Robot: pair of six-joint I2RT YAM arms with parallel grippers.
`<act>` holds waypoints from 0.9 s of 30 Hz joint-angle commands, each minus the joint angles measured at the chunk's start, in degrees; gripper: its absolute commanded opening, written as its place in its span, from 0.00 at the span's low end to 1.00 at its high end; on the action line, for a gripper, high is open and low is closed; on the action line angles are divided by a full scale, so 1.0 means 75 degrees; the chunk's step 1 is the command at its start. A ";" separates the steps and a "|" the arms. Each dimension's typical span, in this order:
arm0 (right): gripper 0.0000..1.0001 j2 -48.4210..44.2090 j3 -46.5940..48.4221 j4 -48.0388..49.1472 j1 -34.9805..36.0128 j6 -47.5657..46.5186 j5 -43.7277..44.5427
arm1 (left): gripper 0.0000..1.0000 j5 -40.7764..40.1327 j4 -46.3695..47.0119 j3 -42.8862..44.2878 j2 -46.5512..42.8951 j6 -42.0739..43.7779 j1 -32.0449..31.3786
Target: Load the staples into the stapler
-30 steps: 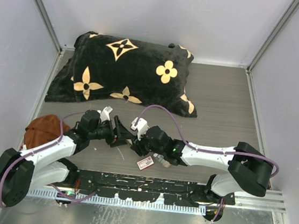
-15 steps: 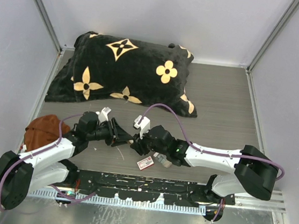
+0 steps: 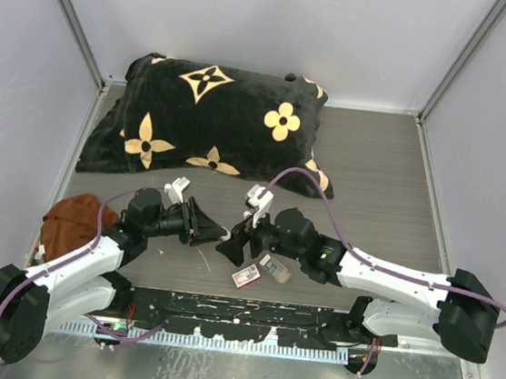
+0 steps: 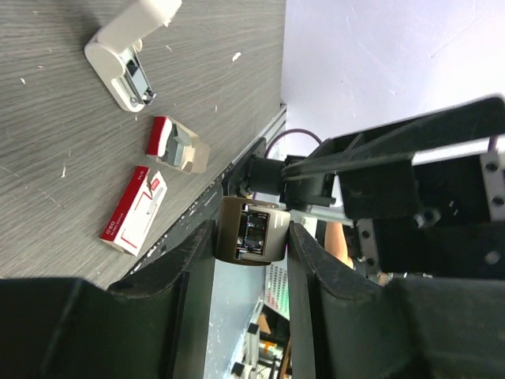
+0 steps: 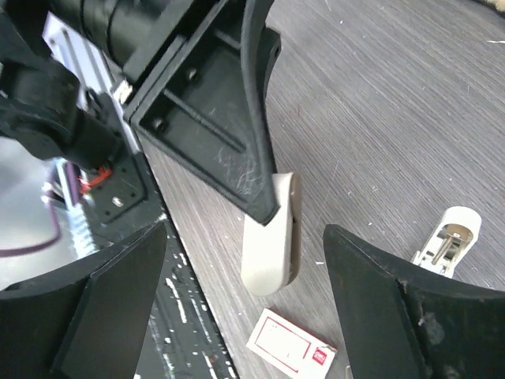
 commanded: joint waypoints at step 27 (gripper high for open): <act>0.00 -0.0091 0.0328 0.0548 -0.1448 0.3493 -0.4865 | 0.11 0.2256 0.0607 0.1241 -0.0522 0.0842 -0.0009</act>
